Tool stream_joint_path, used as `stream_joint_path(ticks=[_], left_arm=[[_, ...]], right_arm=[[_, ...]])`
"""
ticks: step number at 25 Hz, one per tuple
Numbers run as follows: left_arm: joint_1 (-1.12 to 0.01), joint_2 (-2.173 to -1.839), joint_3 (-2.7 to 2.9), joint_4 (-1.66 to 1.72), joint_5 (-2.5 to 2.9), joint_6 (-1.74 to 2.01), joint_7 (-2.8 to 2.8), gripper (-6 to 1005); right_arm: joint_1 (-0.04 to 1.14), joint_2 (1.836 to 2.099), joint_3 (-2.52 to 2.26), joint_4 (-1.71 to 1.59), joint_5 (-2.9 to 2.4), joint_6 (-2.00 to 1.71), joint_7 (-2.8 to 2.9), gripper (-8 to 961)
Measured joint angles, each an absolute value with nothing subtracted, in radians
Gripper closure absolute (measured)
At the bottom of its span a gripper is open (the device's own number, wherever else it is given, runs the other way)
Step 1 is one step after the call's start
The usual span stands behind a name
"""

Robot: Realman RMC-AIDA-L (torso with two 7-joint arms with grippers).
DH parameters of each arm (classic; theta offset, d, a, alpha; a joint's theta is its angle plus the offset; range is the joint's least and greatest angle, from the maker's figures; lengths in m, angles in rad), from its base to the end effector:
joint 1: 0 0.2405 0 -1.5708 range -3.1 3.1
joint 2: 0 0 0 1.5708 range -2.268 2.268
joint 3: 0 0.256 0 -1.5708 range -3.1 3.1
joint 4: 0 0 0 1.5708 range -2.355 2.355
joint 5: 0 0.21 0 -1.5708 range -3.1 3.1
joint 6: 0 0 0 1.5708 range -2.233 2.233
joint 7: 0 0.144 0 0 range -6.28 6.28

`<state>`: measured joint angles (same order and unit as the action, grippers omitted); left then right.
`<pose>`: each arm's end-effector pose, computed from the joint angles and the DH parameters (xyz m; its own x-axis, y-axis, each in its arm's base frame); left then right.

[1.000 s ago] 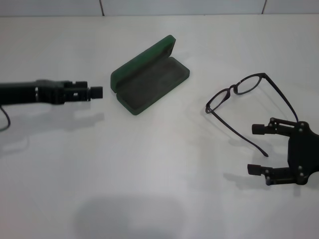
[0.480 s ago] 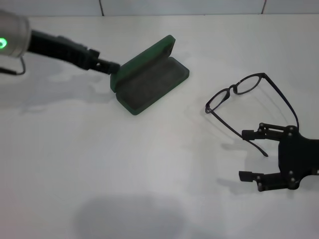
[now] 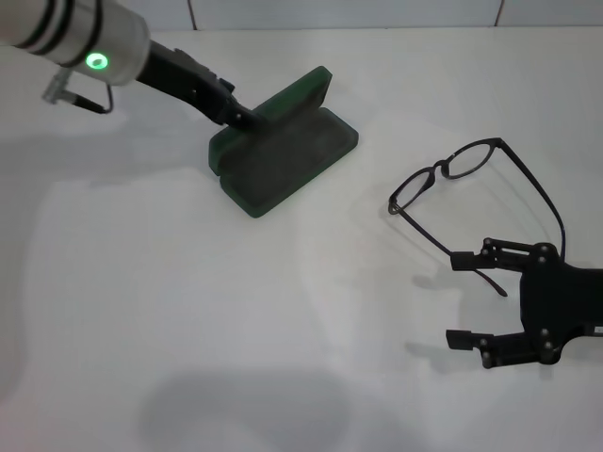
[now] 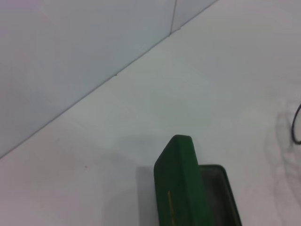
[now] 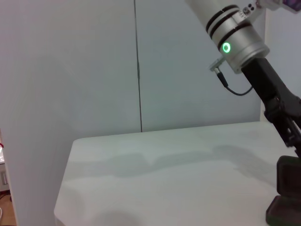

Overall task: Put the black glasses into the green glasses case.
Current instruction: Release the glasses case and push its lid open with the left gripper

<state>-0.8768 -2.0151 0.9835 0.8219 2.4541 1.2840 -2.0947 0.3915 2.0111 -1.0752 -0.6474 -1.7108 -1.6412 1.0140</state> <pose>-0.1801 0.4368 0.0131 0.8595 0.5102 0.0318 0.4817 -0.7874 -0.3847 0.2669 0.2828 -0.0099 0.8742 -0.0207 -0.4851 -0.0983 -0.9859 -0.1352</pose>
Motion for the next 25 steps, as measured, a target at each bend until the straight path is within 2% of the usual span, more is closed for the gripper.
stream_joint_path(ticks=[15,23,25], left_arm=[[-0.87,-2.028,1.049,0.781,2.484,1.204,-2.08,209],[-0.868,-2.031,1.059,0.781,2.486,1.192,-2.05,380],[-0.868,-2.031,1.059,0.78,2.487,1.19,-2.046,450]], right_arm=[[0.388,2.011,-1.075,-0.646,-1.71,-1.635,1.014,95],[0.389,2.01,-1.075,-0.646,-1.71,-1.628,1.014,95],[0.389,2.01,-1.075,-0.646,-1.71,-1.626,1.014,95]])
